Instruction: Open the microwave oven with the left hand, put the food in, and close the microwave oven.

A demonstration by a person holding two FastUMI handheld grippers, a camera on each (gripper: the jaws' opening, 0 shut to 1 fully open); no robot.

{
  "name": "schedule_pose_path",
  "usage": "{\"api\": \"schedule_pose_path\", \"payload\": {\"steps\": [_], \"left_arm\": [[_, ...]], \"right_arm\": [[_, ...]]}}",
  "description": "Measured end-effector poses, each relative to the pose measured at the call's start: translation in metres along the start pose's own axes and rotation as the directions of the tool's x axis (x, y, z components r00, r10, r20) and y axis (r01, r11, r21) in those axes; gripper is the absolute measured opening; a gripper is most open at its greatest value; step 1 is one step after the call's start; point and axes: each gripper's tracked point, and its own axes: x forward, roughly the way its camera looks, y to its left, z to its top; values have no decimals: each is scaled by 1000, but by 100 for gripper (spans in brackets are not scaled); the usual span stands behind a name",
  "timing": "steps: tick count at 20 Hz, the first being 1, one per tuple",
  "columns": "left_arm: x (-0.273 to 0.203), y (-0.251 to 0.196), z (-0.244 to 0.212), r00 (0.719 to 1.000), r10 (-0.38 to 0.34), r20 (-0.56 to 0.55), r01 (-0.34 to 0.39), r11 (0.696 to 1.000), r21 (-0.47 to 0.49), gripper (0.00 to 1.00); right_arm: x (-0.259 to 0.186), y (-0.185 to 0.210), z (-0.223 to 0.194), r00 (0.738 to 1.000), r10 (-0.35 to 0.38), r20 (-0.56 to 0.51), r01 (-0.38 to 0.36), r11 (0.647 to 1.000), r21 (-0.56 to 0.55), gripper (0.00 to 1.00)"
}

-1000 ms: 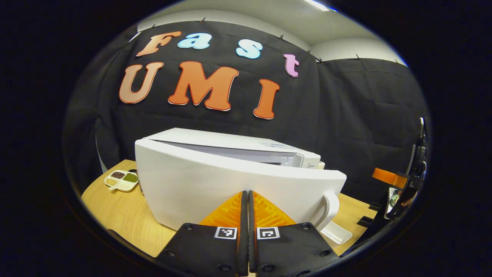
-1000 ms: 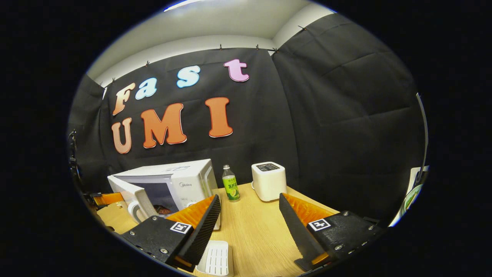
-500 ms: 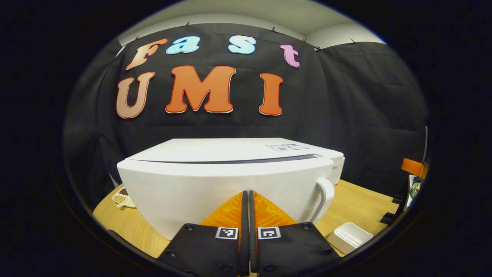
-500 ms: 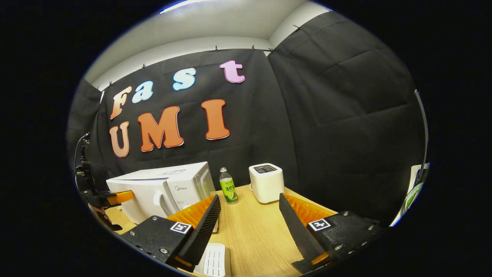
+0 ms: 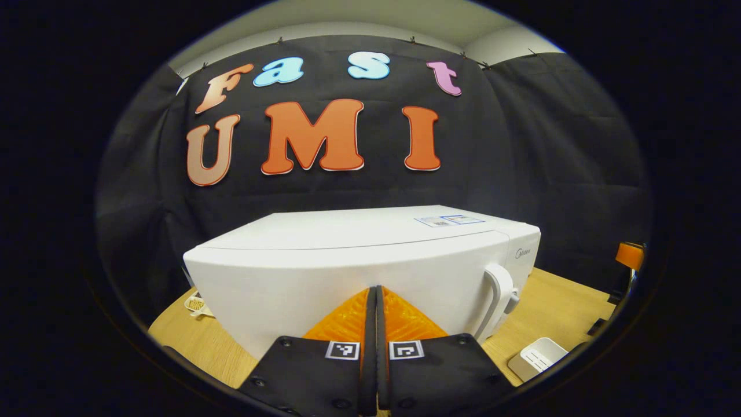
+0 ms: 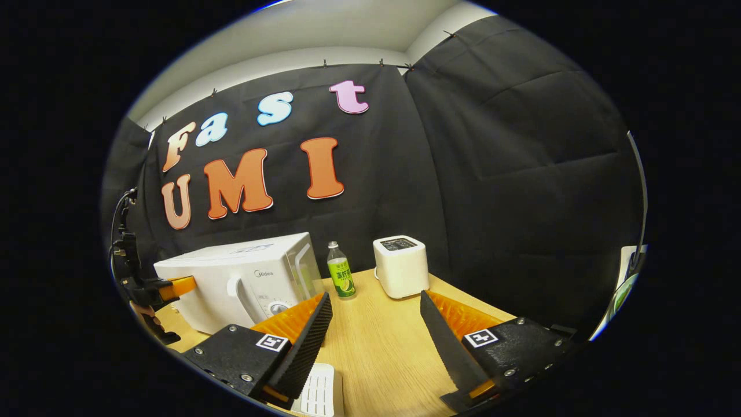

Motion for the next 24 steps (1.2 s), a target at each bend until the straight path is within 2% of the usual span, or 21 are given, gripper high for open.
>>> {"api": "schedule_pose_path", "payload": {"steps": [4, 5, 6, 11, 12, 13, 14, 17, 20, 21, 22, 24], "left_arm": [[-42, 24, 38, 999, -25, 31, 25, 1000, -3, 5], [-54, 34, 50, 999, -32, 35, 32, 999, -19, 0], [-65, 43, 58, 999, -33, 31, 34, 999, -37, 5], [-126, 120, 88, 992, 118, 41, -118, 993, 12, 5], [-135, 130, 90, 990, 134, 40, -134, 991, 11, 5], [-144, 139, 89, 990, 140, 33, -140, 990, 9, 0], [-153, 147, 90, 988, 150, 32, -151, 989, 2, 5], [-178, 179, 100, 979, 197, 56, -196, 980, -19, 5], [-202, 205, 114, 960, 265, 93, -268, 963, 26, 5], [-210, 210, 113, 957, 273, 97, -278, 960, 41, 22], [-213, 210, 114, 957, 272, 103, -277, 960, 44, 33], [-220, 208, 117, 961, 259, 101, -262, 965, 15, 32]], "right_arm": [[-7, 8, -6, 1000, 12, -24, -12, 1000, -16, 95], [-8, 10, -5, 999, 17, -34, -18, 1000, -22, 95], [-9, 13, 1, 999, 28, -35, -29, 999, -28, 95], [-10, 41, 47, 995, 97, -2, -97, 994, -50, 94], [-9, 46, 55, 994, 106, -2, -106, 994, -39, 94], [-9, 52, 64, 993, 115, 1, -114, 993, -32, 94], [-8, 57, 72, 993, 118, 10, -118, 992, -42, 94], [-9, 70, 93, 992, 126, 28, -123, 989, -82, 95], [-15, 87, 105, 989, 146, 30, -143, 985, -98, 94], [-15, 88, 110, 989, 139, 41, -133, 984, -118, 95], [-16, 91, 113, 990, 136, 48, -129, 983, -128, 95], [-20, 99, 118, 989, 141, 52, -133, 983, -130, 95]]}}
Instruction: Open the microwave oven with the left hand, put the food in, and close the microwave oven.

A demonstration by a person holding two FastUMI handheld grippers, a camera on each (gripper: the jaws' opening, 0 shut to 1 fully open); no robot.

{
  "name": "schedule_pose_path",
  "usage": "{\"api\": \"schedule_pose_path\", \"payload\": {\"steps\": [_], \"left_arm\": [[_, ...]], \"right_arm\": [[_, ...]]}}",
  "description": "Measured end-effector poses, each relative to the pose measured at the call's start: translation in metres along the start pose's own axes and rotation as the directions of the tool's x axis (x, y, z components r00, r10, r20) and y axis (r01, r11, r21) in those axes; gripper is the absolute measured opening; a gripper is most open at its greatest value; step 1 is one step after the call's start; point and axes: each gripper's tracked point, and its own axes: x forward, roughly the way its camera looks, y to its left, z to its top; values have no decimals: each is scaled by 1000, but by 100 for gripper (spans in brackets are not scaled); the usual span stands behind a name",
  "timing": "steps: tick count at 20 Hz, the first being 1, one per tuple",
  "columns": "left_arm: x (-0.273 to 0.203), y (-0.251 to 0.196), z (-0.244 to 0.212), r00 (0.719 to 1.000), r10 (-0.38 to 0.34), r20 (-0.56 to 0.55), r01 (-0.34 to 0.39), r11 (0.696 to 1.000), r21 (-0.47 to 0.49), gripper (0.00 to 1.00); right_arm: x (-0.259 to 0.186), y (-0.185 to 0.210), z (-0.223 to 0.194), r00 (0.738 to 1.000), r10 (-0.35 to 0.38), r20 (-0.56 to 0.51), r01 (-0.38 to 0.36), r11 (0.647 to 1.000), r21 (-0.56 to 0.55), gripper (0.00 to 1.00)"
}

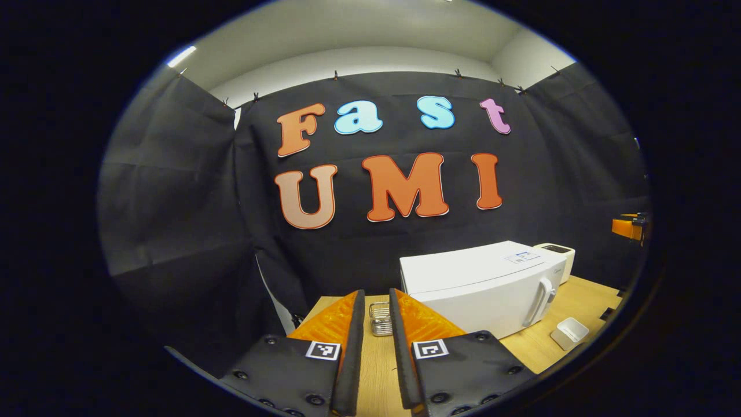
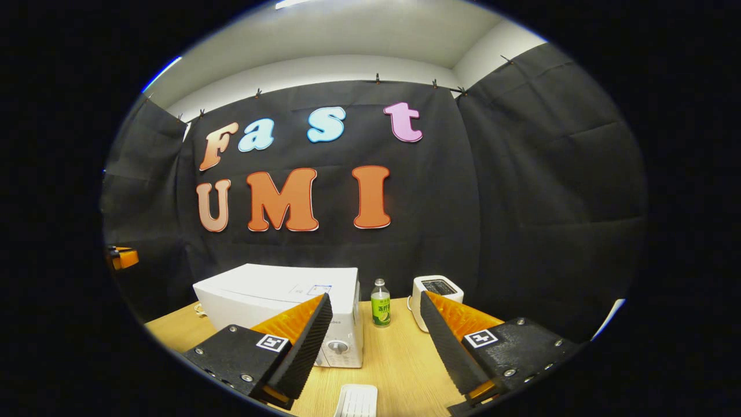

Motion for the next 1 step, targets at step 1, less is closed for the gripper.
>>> {"api": "schedule_pose_path", "payload": {"steps": [1], "left_arm": [[-1, 4, 0, 1000, -15, -2, 15, 999, -32, 32]], "right_arm": [[-1, 3, 3, 1000, -2, 6, 2, 1000, -11, 95]]}}
